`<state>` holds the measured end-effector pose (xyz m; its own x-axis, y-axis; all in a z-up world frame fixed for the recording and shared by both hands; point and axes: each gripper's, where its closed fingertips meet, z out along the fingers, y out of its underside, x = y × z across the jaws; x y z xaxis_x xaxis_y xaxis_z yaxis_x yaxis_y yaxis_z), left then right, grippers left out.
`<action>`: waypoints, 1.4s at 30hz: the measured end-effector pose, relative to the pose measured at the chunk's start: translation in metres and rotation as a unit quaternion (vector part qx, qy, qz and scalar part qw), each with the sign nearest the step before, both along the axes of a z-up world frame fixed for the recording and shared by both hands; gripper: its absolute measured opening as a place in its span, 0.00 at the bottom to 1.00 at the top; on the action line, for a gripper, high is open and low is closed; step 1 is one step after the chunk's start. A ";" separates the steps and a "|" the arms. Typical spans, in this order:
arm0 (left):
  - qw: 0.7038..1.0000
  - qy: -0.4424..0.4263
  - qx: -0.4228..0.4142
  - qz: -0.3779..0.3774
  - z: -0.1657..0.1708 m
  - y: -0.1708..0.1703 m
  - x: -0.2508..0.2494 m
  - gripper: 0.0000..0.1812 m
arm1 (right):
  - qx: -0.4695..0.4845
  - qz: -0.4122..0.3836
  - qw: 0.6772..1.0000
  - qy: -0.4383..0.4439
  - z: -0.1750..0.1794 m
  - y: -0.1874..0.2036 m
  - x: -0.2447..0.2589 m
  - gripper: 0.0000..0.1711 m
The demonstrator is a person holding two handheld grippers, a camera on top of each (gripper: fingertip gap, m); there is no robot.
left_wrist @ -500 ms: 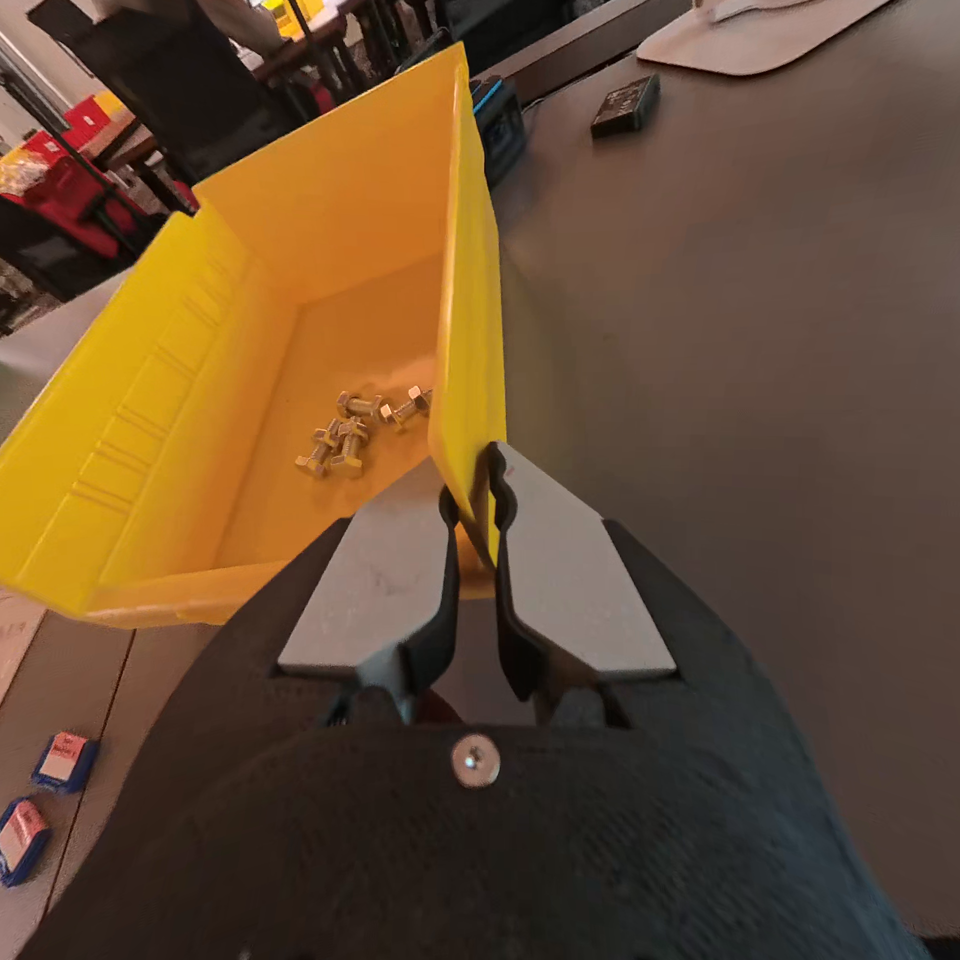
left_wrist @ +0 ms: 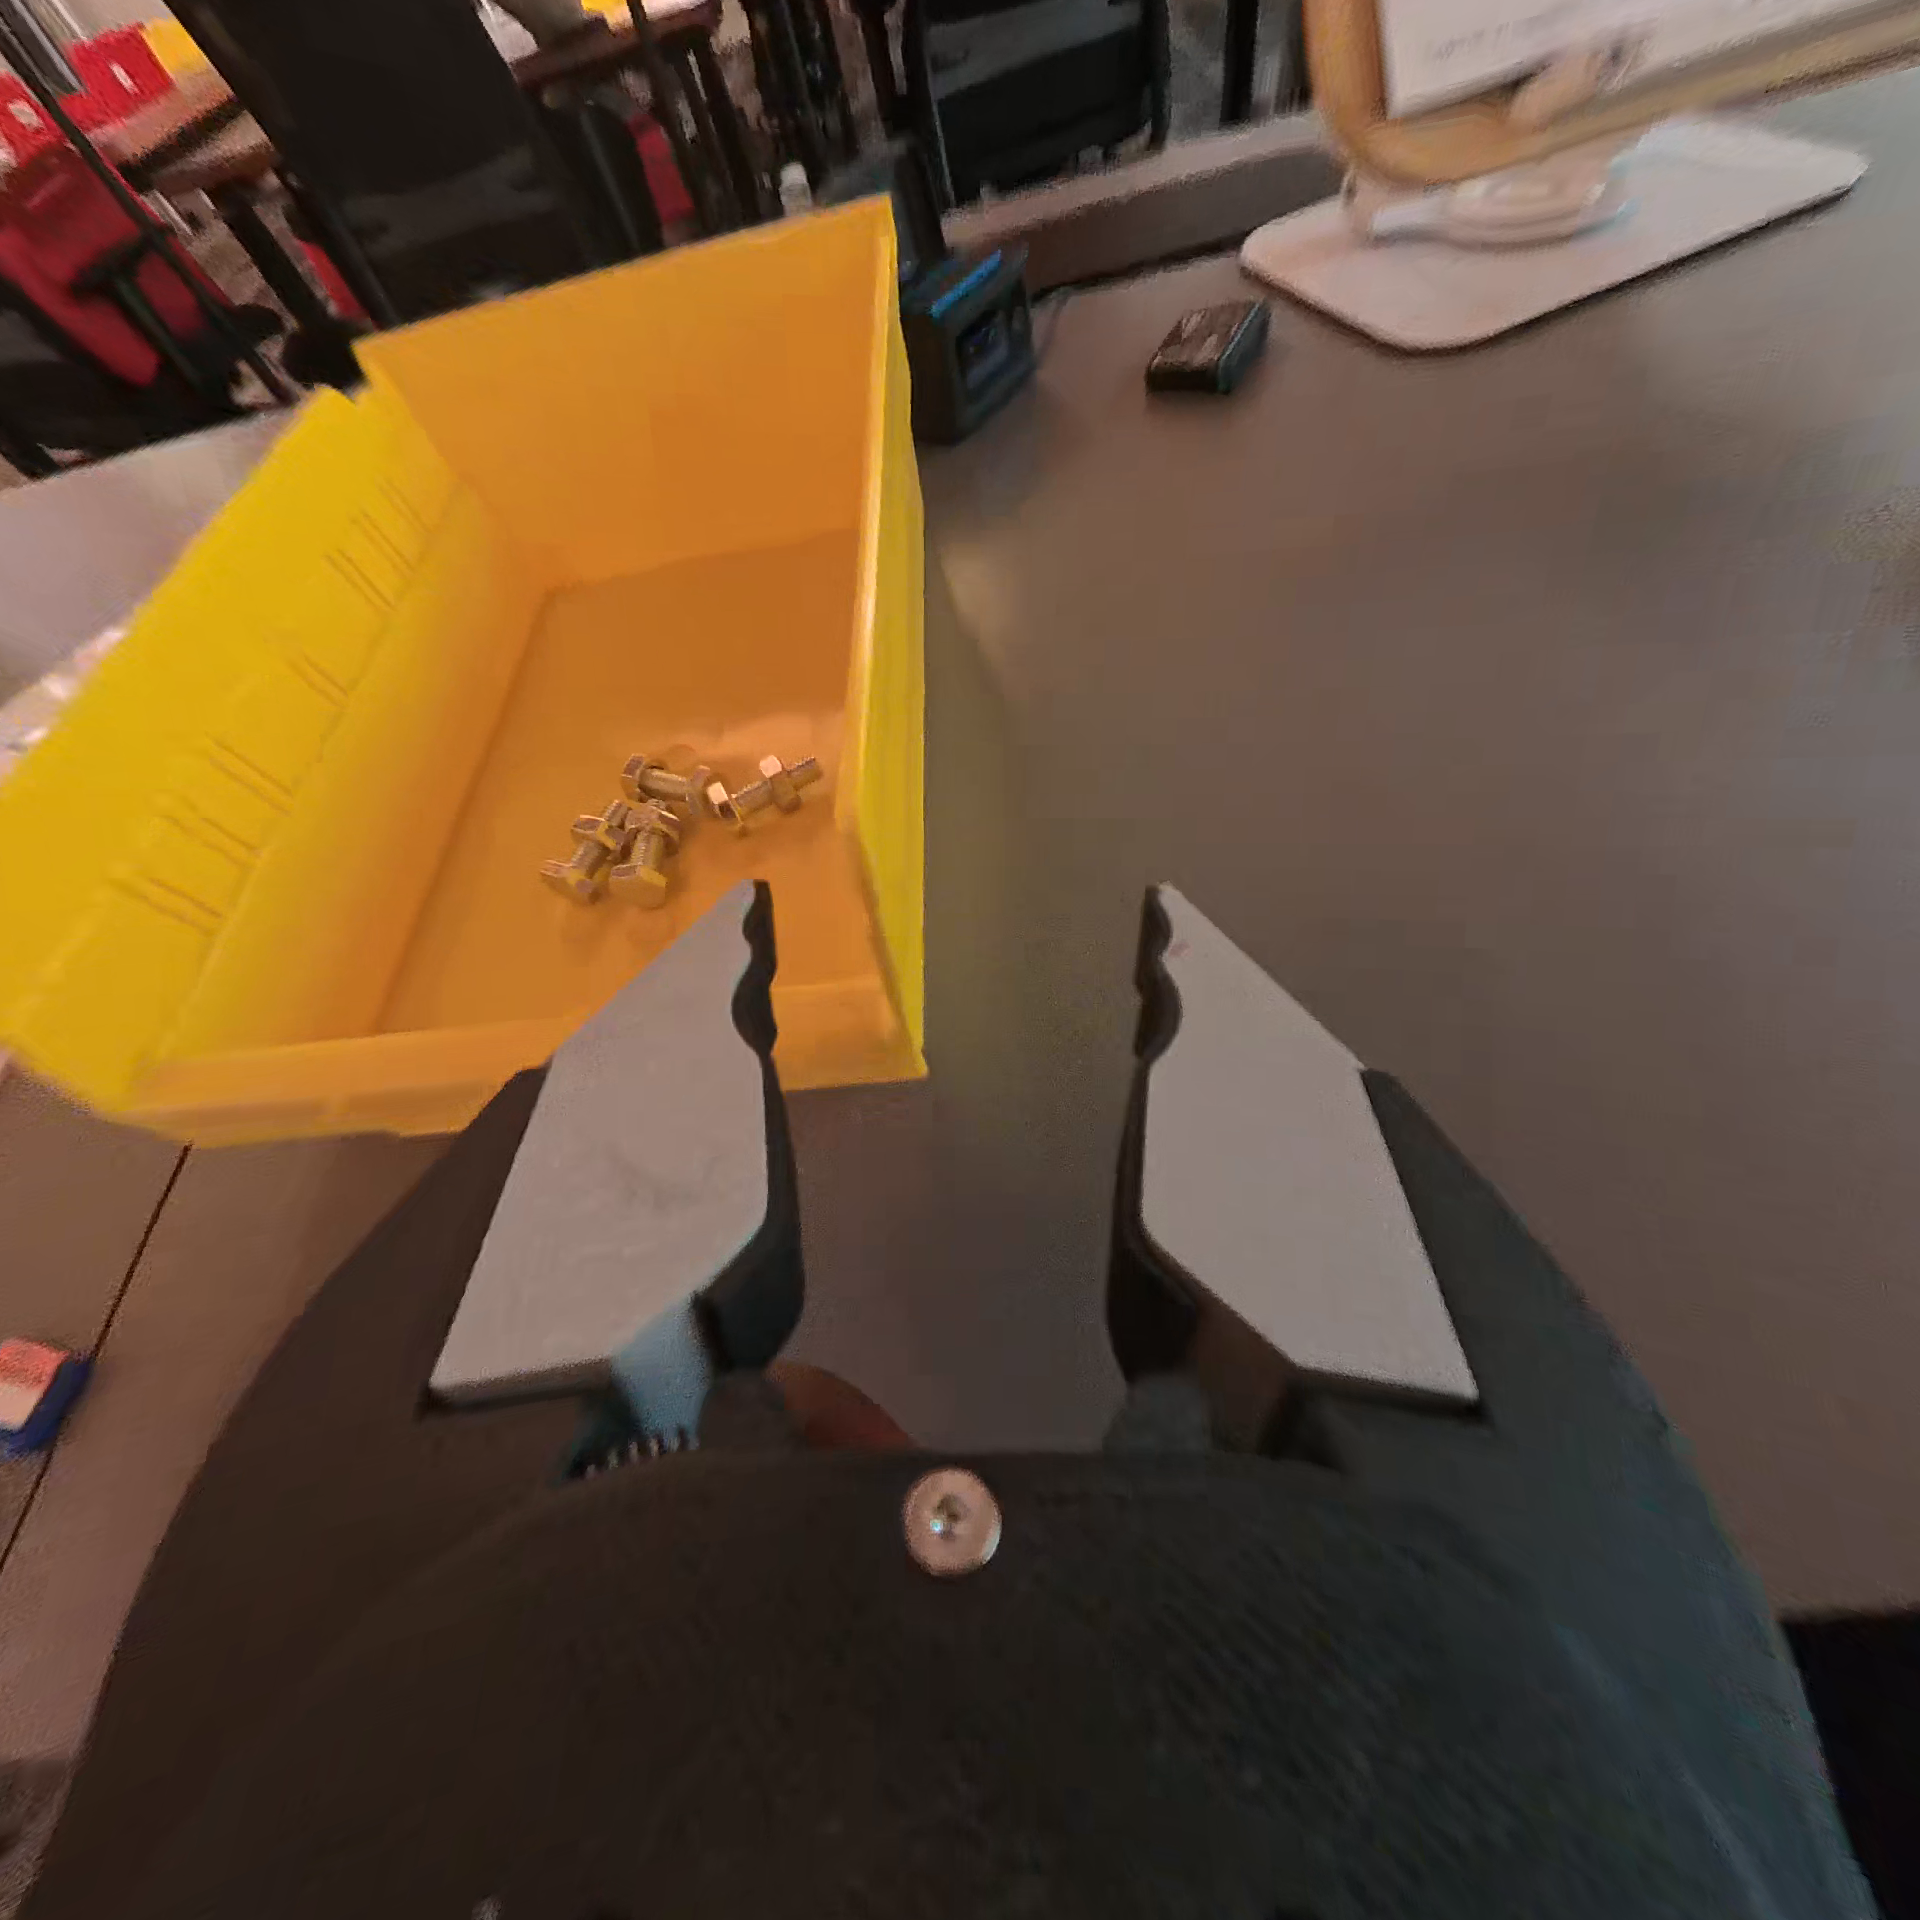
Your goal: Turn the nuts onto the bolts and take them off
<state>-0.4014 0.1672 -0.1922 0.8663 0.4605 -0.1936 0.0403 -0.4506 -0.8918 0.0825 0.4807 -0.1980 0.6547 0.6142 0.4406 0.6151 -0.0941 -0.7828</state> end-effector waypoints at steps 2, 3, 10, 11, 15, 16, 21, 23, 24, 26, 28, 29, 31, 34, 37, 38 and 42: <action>0.999 -0.005 0.043 -0.011 0.021 -0.009 0.027 0.33 | 0.019 0.010 0.999 0.041 0.031 -0.016 0.003 0.22; 0.997 -0.019 0.065 -0.038 0.028 -0.006 0.050 0.29 | 0.019 0.014 0.998 0.058 0.044 -0.024 0.004 0.30; 0.926 -0.091 0.174 -0.323 0.018 0.067 0.241 0.29 | -0.124 0.239 0.946 0.178 0.026 -0.098 -0.113 0.41; 0.908 -0.105 0.161 -0.372 0.002 0.075 0.263 0.29 | -0.140 0.275 0.932 0.189 0.016 -0.109 -0.136 0.42; 0.875 -0.149 0.146 -0.438 -0.021 0.096 0.299 0.31 | -0.141 0.342 0.903 0.221 0.005 -0.116 -0.200 0.41; 0.854 -0.160 0.158 -0.470 -0.012 0.090 0.312 0.32 | -0.140 0.351 0.896 0.232 0.010 -0.117 -0.210 0.41; 0.888 0.015 0.193 -0.417 0.043 0.094 0.278 0.22 | -0.181 0.337 0.907 0.180 -0.011 -0.099 -0.246 0.47; 0.899 0.054 0.150 -0.407 0.029 0.100 0.255 0.29 | -0.202 0.345 0.903 0.157 -0.019 -0.102 -0.249 0.50; 0.905 0.045 0.125 -0.405 0.017 0.102 0.246 0.29 | -0.203 0.346 0.903 0.156 -0.020 -0.103 -0.249 0.50; 0.912 0.017 0.105 -0.396 0.003 0.103 0.230 0.23 | -0.196 0.361 0.896 0.168 -0.015 -0.107 -0.247 0.46; 0.917 -0.046 0.150 -0.366 0.013 0.105 0.216 0.20 | -0.189 0.375 0.888 0.188 -0.007 -0.110 -0.248 0.43; 0.911 -0.073 0.169 -0.370 0.017 0.103 0.214 0.18 | -0.191 0.381 0.883 0.198 -0.004 -0.112 -0.249 0.44; 0.909 -0.102 0.171 -0.366 0.017 0.103 0.207 0.20 | -0.206 0.389 0.876 0.197 -0.006 -0.115 -0.252 0.44; 0.912 -0.112 0.167 -0.357 0.015 0.100 0.203 0.25 | -0.206 0.382 0.878 0.201 -0.005 -0.113 -0.249 0.44; 0.924 -0.115 0.161 -0.327 0.011 0.088 0.196 0.23 | -0.186 0.378 0.887 0.191 -0.006 -0.113 -0.244 0.45; 0.927 -0.116 0.150 -0.324 0.004 0.084 0.199 0.23 | -0.179 0.384 0.886 0.190 -0.005 -0.116 -0.243 0.45; 0.938 -0.082 0.071 -0.330 -0.025 0.083 0.211 0.29 | -0.164 0.387 0.891 0.174 -0.007 -0.123 -0.246 0.46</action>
<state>-0.1899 0.2504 -0.2175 0.9844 -0.1756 -0.0100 -0.0637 -0.3031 -0.9508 -0.1630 0.3581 -0.2047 0.0421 0.9991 0.0068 0.3204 -0.0071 -0.9473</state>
